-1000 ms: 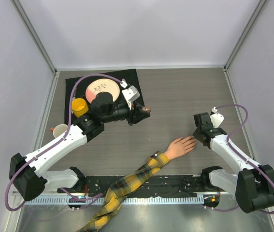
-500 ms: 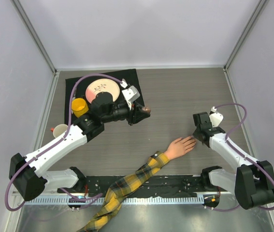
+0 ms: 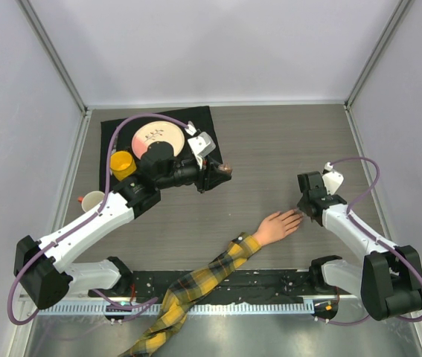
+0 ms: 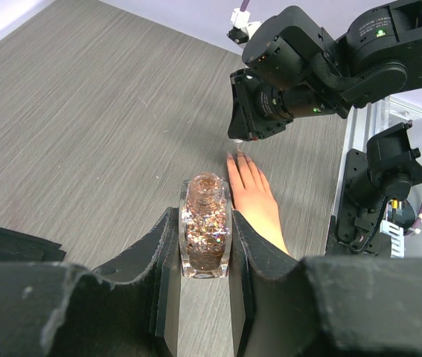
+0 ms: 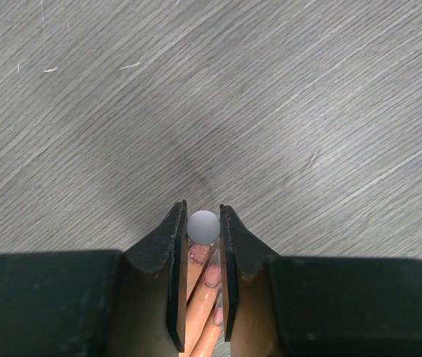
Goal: Paint the nails
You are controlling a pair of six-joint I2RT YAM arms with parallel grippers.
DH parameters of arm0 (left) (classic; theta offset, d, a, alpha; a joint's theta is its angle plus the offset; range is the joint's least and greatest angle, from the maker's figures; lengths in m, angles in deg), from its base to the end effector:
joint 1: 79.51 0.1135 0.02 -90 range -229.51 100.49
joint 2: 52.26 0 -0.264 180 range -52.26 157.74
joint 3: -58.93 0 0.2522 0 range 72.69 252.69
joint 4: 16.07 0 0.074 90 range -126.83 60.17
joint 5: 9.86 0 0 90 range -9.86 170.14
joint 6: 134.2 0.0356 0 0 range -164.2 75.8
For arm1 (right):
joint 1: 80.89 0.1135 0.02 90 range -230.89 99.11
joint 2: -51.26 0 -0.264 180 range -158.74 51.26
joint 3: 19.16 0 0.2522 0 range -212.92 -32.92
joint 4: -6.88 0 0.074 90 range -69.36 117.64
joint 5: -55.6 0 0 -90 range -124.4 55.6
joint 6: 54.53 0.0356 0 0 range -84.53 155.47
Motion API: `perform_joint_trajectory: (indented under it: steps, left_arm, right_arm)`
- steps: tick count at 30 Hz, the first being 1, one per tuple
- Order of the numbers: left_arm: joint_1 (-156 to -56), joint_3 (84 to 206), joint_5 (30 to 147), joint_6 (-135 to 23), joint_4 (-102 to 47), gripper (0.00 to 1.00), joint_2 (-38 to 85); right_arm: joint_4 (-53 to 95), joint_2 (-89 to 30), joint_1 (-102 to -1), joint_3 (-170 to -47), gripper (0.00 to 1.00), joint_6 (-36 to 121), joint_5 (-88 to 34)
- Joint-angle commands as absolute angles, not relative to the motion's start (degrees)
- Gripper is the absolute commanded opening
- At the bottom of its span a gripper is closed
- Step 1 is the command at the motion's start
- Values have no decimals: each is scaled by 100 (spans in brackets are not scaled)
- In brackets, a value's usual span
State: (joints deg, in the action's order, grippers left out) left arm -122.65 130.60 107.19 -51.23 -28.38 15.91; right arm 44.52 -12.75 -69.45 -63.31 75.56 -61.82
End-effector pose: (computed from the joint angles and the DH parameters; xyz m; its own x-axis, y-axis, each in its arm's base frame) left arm 0.1918 -0.2019 0.3578 -0.2256 0.0620 -0.9722 0.9162 0.3528 -0.1901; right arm 0.1976 0.0233 0.1761 -0.5896 0.4639 -0.6612 0.5832 0.8109 0.0489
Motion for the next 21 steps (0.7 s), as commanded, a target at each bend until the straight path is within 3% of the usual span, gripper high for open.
perform_joint_trajectory:
  steps: [1, 21]
  left_arm:
    - [-12284, 13096, 10809, -5044, -2632, 0, 1472]
    - [-12293, 13096, 10827, -5053, -2632, 0, 1428]
  right_arm:
    - [4235, -1202, -6973, -6535, 1, 7449, -6288]
    - [4647, -1044, -6973, -6561, 1, 7528, -5954]
